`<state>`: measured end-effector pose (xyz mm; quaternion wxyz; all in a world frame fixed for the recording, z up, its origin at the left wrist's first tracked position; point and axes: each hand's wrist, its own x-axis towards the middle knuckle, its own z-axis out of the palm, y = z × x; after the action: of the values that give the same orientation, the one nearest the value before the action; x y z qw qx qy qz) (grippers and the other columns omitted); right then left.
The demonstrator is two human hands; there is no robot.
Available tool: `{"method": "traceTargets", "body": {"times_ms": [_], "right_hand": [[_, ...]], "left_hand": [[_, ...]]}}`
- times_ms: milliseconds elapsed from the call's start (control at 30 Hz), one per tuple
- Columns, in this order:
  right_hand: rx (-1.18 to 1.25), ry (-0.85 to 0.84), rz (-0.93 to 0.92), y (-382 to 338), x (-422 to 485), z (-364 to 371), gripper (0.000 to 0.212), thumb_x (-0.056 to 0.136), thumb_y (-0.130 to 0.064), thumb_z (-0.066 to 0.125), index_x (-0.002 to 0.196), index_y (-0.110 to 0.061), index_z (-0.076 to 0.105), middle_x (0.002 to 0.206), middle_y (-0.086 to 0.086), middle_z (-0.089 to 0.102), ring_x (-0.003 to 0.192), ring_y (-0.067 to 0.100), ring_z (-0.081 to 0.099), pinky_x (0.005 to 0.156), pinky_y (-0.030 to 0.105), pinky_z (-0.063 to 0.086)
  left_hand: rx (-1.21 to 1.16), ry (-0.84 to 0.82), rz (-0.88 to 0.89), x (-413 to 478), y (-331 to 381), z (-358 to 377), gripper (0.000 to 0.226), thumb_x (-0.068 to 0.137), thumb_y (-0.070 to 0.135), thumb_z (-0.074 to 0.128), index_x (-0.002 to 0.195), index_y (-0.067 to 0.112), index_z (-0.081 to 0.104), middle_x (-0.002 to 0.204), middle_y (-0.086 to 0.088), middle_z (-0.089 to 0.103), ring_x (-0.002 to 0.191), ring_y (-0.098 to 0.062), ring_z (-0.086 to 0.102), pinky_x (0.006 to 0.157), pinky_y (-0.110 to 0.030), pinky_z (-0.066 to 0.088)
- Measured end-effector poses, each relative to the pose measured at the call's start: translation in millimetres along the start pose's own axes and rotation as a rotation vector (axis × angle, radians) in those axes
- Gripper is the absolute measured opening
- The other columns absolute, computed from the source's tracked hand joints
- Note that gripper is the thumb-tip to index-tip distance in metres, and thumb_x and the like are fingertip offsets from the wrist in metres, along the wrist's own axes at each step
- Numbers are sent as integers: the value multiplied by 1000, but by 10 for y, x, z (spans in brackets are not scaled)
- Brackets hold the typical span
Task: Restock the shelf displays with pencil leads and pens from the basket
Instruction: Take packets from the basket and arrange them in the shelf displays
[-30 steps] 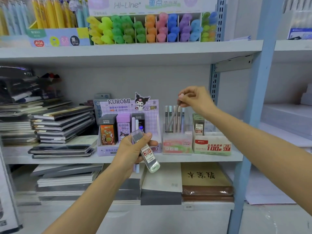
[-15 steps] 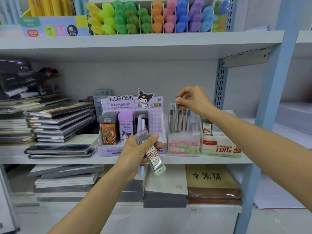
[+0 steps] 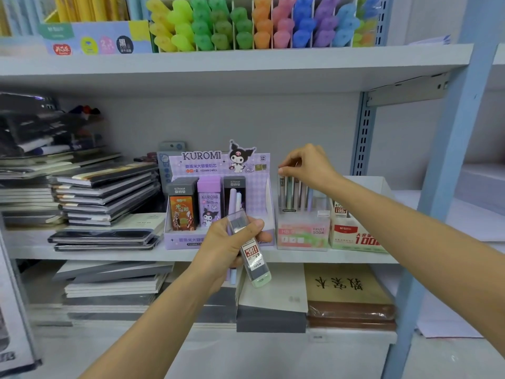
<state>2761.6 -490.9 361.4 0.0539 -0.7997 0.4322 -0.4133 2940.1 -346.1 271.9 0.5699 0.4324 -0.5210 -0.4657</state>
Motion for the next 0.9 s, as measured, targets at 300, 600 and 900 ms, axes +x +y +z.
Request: {"method": "traceTargets", "body": {"times_ms": [300,600,900], "right_hand": [[361,-410,-2,-393,-697,-240,32,73,-58,71,79,-26,74,67,-5,65,55,1,48,49,14,38],[661,-193,94,-240,-905,-659,13,85,-23,71,86,-10,70,67,-1,67,52,4,55,49,17,45],[407,-372,100,28,-1149,-940,10,91,-19,64,90,-11,69,90,9,71,75,15,65,72,27,56]], "left_hand": [[84,-89,63,-30,42,300,12,85,26,71,77,18,68,80,-8,76,39,-2,44,37,-14,30],[43,-89,33,-83,104,496,31,59,31,82,79,11,71,58,1,64,37,-5,33,34,-15,27],[-47,100,140,-60,160,575,11,85,17,70,79,9,67,68,-4,70,41,-7,32,35,-16,25]]}}
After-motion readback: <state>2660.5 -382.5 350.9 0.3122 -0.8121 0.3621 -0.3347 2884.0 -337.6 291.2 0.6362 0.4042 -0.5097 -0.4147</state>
